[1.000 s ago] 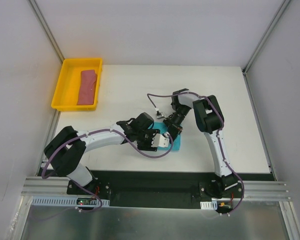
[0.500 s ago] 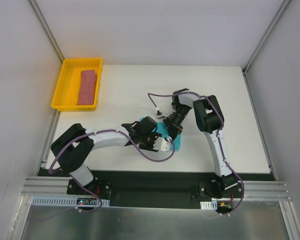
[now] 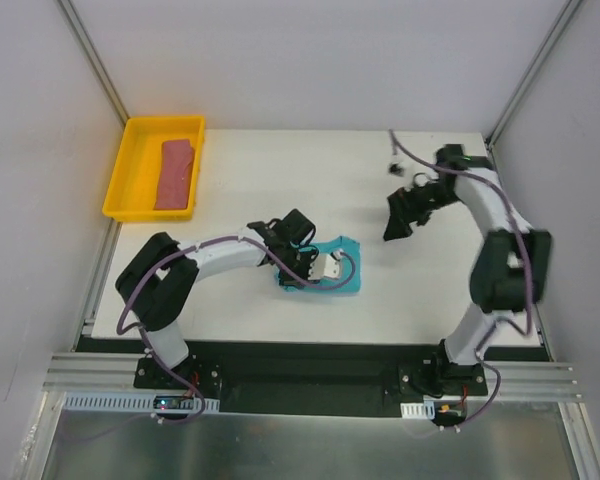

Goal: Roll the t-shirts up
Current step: Roll the T-shirt to the center of the board.

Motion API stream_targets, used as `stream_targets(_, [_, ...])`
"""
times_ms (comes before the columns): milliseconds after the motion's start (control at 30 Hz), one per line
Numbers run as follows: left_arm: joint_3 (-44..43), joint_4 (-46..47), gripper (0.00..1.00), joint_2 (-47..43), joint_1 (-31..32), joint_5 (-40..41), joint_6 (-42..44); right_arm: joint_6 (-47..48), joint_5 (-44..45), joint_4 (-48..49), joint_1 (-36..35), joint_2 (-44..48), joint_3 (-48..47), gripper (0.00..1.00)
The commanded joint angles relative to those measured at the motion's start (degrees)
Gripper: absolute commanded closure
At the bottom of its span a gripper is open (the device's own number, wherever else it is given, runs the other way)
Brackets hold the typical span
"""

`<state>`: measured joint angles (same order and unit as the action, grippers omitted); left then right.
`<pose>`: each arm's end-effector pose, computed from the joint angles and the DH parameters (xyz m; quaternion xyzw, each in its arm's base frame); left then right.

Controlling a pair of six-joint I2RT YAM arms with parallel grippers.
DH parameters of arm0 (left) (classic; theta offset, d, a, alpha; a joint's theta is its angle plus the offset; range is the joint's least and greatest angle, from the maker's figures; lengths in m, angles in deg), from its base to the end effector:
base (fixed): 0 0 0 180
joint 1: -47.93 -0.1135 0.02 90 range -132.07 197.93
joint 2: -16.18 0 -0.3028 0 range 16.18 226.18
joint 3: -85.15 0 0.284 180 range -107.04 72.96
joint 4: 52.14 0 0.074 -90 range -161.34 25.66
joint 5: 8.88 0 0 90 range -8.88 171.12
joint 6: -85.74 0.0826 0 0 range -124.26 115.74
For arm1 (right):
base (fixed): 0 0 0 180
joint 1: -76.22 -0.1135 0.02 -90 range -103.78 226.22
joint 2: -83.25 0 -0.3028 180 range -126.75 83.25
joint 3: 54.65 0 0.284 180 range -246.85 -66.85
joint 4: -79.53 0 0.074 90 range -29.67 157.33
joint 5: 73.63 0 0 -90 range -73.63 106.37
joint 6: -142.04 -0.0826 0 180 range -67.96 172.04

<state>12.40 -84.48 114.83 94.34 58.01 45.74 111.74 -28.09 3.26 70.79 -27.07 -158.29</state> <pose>0.2523 -0.3120 0.1613 0.7391 0.5872 -0.1842 0.2740 0.4162 0.0977 0.2325 -0.5169 0.7661 0.3101 0.2229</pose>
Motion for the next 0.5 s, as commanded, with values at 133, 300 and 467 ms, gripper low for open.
stream_targets(133, [-14.4, -21.6, 0.87, 8.0, -6.2, -25.0, -5.4, -21.7, 2.9, 35.3, 3.7, 36.7, 26.4, 0.04])
stream_targets(300, [-19.3, -26.5, 0.85, 12.9, -8.0, -30.1, -6.7, -6.5, 12.4, 38.3, -12.7, 47.1, 40.8, 0.04])
stream_targets(467, [-21.6, -28.7, 0.85, 15.2, -8.9, -32.2, -6.8, 2.6, 14.1, 43.2, -21.3, 52.0, 50.7, 0.04])
